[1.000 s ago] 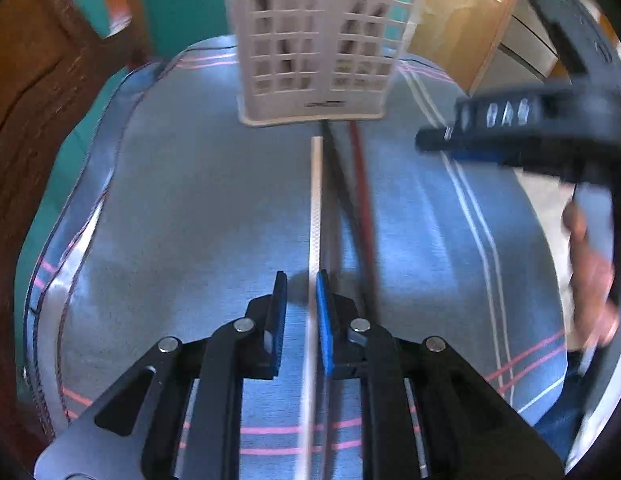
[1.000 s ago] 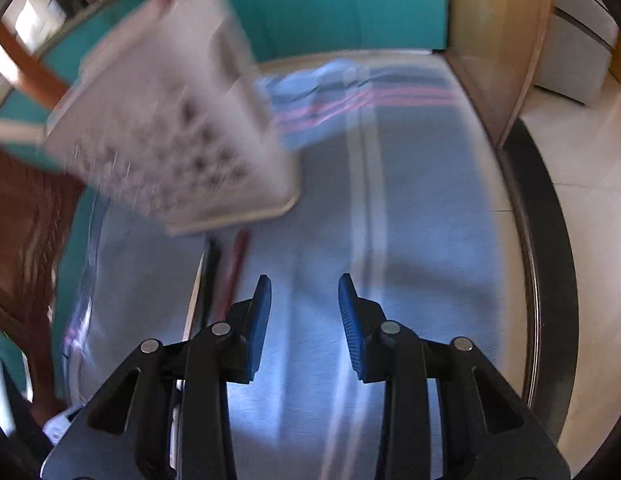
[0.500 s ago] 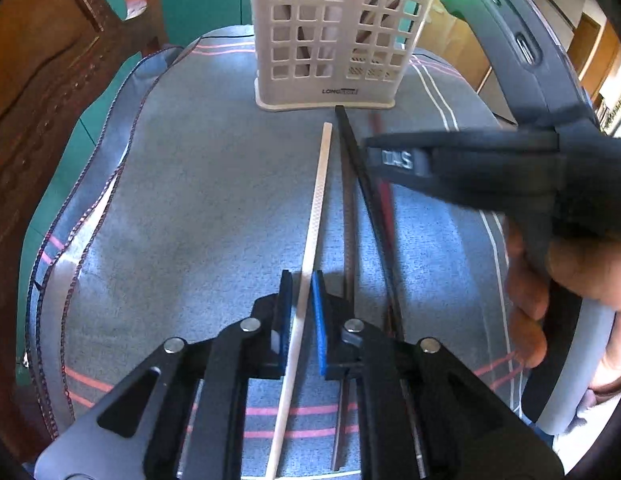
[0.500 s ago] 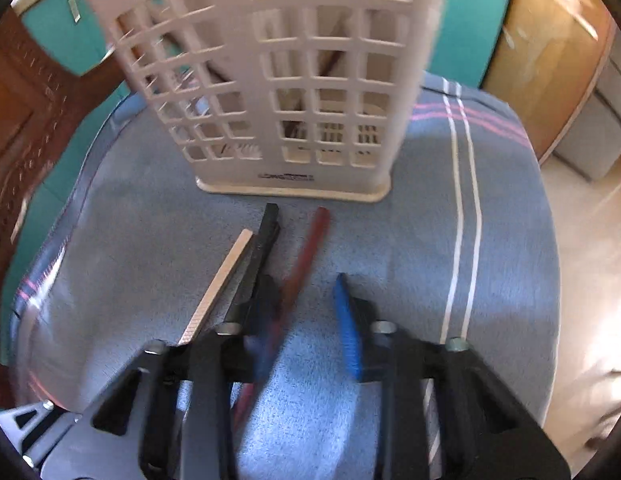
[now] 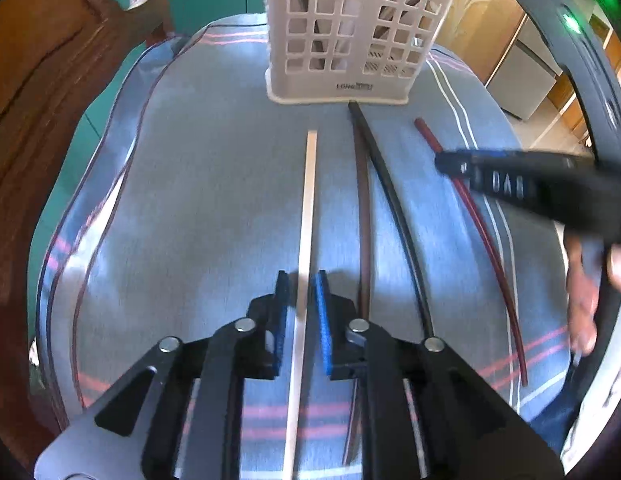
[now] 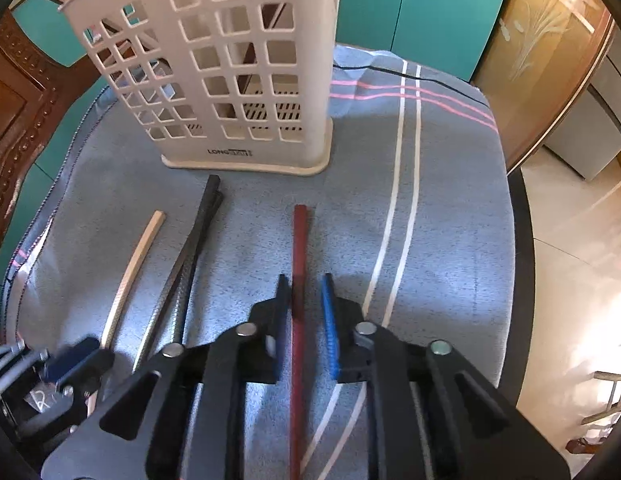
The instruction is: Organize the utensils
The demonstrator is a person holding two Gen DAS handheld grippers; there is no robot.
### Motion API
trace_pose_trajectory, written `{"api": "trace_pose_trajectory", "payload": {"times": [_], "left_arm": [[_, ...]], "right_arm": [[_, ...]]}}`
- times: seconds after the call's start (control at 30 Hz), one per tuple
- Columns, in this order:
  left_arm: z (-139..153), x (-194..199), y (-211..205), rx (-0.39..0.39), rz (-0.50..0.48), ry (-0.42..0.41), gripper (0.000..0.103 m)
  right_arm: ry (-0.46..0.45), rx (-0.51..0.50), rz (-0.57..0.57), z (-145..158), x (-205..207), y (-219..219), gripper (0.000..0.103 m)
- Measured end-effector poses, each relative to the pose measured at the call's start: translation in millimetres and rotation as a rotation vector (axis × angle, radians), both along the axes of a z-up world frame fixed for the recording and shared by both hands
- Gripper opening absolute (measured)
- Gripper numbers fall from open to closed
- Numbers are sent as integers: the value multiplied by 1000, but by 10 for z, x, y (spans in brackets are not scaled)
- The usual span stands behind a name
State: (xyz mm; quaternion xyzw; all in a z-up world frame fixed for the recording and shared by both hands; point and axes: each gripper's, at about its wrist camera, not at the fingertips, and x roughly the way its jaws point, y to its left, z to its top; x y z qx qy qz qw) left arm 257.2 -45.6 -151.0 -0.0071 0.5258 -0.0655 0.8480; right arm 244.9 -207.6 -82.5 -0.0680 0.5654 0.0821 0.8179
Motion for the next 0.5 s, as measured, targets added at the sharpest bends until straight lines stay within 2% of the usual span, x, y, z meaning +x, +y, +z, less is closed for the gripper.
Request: {"api": "trace_pose_trajectory", "payload": {"times": [0.13, 0.23, 0.3, 0.4, 0.5], "left_arm": [[4, 307, -62, 48, -11, 11, 17], [1, 475, -95, 82, -20, 17, 24], [4, 553, -100, 100, -21, 19, 32], [6, 626, -77, 104, -16, 21, 38], [-1, 655, -43, 99, -10, 17, 40]], "right_arm": [[-8, -5, -13, -60, 64, -51, 20], [-5, 5, -28, -58, 138, -39, 20], [-7, 2, -29, -53, 181, -32, 21], [-8, 3, -24, -51, 210, -26, 26], [-11, 1, -23, -40, 245, 9, 28]]}}
